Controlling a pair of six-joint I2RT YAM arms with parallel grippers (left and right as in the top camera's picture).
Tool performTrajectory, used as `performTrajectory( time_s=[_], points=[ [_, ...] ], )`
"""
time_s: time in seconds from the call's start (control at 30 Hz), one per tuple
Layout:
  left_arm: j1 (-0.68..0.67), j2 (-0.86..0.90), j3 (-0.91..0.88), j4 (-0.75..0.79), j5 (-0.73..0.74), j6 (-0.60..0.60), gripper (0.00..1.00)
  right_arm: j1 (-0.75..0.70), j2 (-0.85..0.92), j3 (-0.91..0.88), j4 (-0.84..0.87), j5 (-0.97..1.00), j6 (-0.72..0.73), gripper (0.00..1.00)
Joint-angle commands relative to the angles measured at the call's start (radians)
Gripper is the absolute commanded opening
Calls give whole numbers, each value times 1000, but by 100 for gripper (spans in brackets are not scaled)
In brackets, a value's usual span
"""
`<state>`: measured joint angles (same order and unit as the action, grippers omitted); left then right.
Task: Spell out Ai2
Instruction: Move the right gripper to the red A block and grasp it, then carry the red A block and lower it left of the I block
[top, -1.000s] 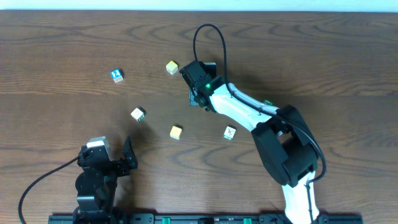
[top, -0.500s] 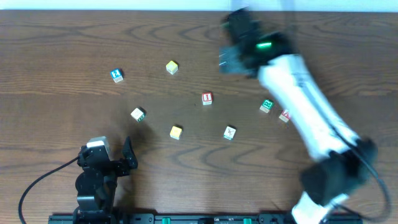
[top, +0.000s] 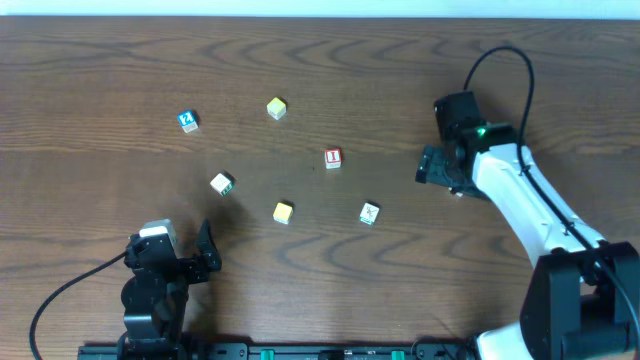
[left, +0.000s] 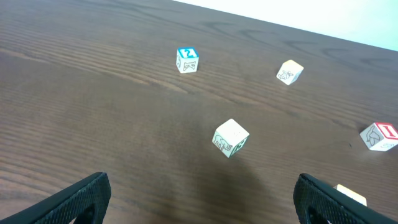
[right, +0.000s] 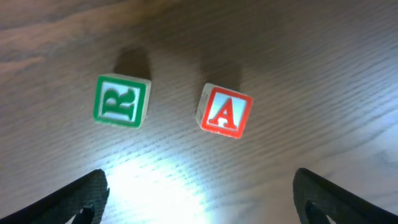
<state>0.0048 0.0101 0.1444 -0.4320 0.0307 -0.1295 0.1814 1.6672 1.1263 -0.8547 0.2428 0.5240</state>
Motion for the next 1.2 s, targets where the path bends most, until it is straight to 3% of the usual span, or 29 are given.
performTrajectory(
  time_s=[0.0,0.27,0.53,0.7,0.9,1.17],
  points=[
    [2,-6,-19,-2,6,14,95,-31,-12,-49,40,34,48,93],
    [2,-6,-19,-2,6,14,95,-122,-12,-126,154,-12,47,83],
    [2,-6,-19,-2,6,14,95,-130,33,-146,222,-15,36,78],
    [2,-6,-19,-2,6,14,95,-131,63,-146,264,-19,35,68],
    [2,-6,-19,-2,6,14,95,-132,104,-146,294,-24,32,67],
    [2,-6,-19,-2,6,14,95,-132,116,-146,321,-23,28,43]
  ],
)
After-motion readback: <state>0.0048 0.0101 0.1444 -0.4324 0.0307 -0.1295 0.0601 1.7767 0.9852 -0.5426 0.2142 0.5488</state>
